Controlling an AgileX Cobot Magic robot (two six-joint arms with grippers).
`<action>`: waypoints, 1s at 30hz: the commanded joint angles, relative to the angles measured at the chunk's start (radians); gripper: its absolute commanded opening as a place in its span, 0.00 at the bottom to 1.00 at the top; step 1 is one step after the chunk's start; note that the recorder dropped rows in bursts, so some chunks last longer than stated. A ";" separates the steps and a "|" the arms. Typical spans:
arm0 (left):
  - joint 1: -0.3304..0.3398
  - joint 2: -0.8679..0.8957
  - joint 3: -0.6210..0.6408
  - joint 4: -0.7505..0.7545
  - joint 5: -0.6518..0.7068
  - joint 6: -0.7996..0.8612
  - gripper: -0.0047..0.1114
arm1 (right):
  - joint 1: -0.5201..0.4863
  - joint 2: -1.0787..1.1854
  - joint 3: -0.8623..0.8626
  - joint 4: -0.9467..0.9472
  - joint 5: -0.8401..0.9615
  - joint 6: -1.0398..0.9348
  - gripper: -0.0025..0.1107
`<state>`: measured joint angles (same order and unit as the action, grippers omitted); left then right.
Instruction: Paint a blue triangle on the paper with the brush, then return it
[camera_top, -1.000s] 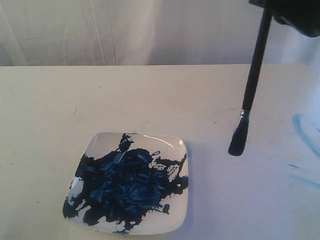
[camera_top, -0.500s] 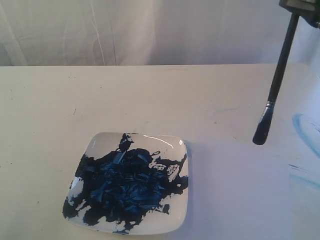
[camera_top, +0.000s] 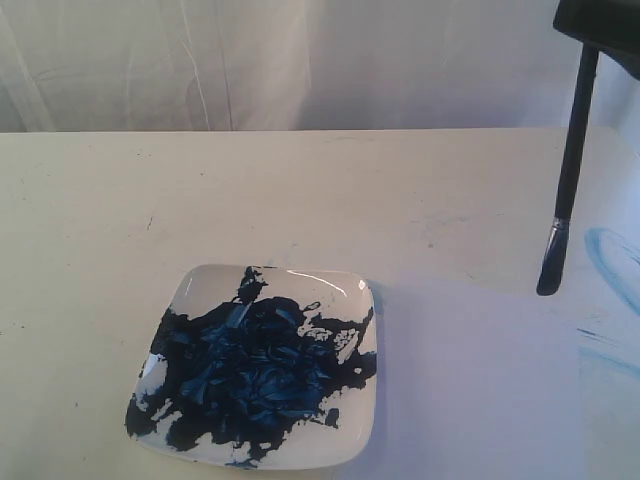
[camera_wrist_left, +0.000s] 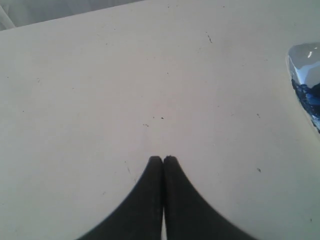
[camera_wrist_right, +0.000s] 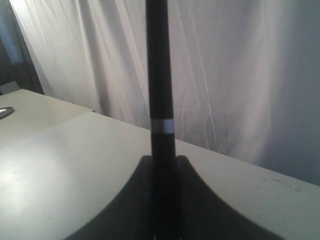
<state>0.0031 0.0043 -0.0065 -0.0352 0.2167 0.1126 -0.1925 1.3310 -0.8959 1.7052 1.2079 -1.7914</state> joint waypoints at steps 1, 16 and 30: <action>-0.006 -0.004 0.006 -0.001 -0.071 0.000 0.04 | -0.006 -0.003 0.021 0.007 0.013 -0.047 0.02; -0.006 -0.004 0.006 -0.009 -0.534 -0.004 0.04 | -0.006 -0.007 0.070 0.039 0.013 -0.091 0.02; -0.006 -0.004 0.006 -0.001 -1.078 -0.275 0.04 | -0.006 -0.007 0.070 0.039 0.013 -0.090 0.02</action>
<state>0.0031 0.0028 -0.0008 -0.0370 -0.7705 -0.1265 -0.1925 1.3310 -0.8287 1.7239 1.2094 -1.8694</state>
